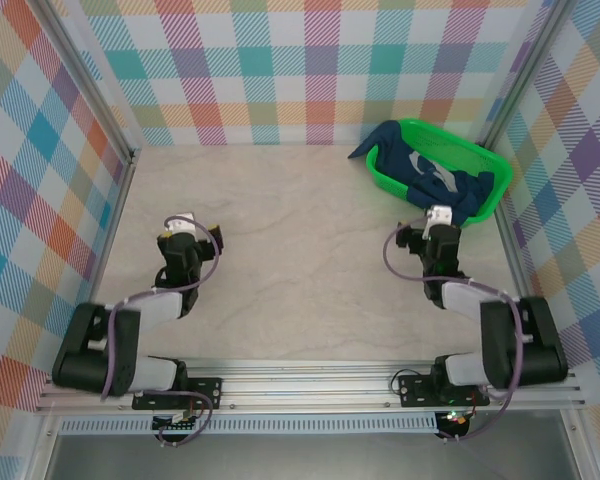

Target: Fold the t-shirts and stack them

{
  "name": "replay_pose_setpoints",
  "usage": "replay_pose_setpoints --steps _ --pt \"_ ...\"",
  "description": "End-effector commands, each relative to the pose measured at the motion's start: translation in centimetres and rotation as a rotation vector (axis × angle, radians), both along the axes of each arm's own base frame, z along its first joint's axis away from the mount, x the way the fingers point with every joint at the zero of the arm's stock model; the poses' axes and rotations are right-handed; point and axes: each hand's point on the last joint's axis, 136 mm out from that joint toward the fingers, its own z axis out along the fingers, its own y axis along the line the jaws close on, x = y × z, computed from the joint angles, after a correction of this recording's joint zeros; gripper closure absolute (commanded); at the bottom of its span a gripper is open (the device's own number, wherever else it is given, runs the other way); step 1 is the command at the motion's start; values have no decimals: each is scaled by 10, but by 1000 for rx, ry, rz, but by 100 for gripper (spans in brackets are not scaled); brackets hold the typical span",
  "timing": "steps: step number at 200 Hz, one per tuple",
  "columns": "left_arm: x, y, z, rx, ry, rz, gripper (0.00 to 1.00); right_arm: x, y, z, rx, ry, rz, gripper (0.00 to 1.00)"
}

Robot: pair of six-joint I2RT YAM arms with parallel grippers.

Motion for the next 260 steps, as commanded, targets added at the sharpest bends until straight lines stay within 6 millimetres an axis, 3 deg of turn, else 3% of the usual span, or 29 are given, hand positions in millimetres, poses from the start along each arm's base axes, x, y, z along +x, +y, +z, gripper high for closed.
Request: replay_pose_setpoints --steps 1,11,19,21,25,47,68,104,143,186,206,235,260 --pt "3 7 84 -120 -156 130 0 5 -22 63 205 101 -176 0" --pt "-7 25 93 -283 -18 291 0 7 -33 77 319 153 -284 0" --pt "-21 47 102 -353 37 476 0 19 -32 89 390 171 -243 0" --pt "-26 51 94 -364 72 514 0 23 -31 92 409 176 -227 0" --pt "-21 51 96 -397 98 514 0 28 -32 95 432 190 -220 0" --pt "24 -1 105 -544 214 204 3 59 -37 109 479 270 -223 13" --pt "45 -61 115 -638 270 -27 9 86 -39 90 502 438 -207 20" --pt "42 -145 120 -574 395 -257 14 121 -43 40 571 654 -191 17" --pt "25 -197 133 -595 413 -431 17 143 -45 1 598 709 -178 16" --pt "7 -218 155 -604 382 -518 17 159 -44 -33 668 740 -186 23" --pt "-1 -222 174 -608 334 -562 17 171 -41 -29 693 691 -162 24" --pt "-9 -218 193 -606 274 -580 16 179 -47 -33 720 685 -201 22" --pt "-14 -212 200 -594 257 -570 16 179 -54 -46 750 715 -261 34"
